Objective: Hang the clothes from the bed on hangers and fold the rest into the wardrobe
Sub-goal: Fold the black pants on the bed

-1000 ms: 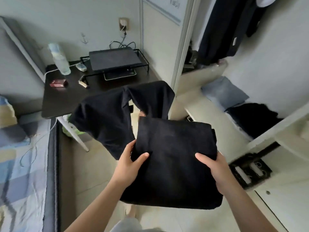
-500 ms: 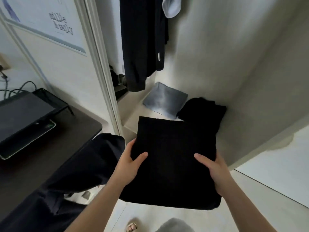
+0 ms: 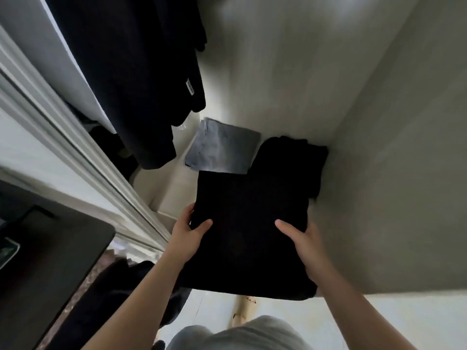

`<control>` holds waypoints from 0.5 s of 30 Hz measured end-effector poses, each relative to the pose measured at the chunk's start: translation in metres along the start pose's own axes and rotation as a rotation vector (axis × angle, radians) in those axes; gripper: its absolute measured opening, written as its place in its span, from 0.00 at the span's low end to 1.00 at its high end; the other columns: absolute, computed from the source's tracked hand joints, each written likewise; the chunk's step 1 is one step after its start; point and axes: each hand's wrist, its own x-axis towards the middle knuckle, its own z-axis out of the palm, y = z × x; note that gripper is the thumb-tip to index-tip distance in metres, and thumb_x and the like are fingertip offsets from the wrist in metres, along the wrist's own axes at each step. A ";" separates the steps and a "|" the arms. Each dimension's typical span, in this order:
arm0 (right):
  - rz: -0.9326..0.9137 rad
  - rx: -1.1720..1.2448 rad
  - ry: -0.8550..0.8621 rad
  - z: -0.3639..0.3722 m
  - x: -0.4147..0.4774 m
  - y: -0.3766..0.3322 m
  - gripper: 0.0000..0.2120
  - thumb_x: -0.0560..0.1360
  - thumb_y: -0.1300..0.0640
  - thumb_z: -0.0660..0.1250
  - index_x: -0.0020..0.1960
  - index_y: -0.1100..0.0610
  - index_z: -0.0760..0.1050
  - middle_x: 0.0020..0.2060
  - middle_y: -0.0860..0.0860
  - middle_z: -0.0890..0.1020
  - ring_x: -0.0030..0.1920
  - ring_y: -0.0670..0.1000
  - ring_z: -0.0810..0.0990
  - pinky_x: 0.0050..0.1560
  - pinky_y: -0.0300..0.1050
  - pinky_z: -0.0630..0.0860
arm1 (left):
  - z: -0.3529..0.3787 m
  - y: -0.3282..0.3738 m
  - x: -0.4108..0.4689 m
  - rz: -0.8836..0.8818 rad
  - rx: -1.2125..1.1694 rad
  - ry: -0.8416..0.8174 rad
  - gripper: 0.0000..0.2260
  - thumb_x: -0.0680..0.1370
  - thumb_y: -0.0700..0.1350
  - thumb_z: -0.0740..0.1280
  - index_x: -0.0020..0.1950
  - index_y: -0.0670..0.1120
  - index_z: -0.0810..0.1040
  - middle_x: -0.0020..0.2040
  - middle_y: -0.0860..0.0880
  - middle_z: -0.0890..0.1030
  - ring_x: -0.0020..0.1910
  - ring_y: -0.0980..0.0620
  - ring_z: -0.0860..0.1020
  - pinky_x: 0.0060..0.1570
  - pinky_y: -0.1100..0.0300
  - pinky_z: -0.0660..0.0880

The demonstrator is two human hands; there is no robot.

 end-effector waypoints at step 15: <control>0.023 0.078 0.253 0.015 0.112 0.020 0.26 0.66 0.42 0.76 0.62 0.36 0.75 0.55 0.40 0.84 0.52 0.42 0.84 0.49 0.40 0.80 | 0.043 0.035 0.137 0.032 0.165 -0.065 0.22 0.77 0.40 0.72 0.70 0.49 0.72 0.60 0.53 0.80 0.58 0.56 0.78 0.59 0.62 0.72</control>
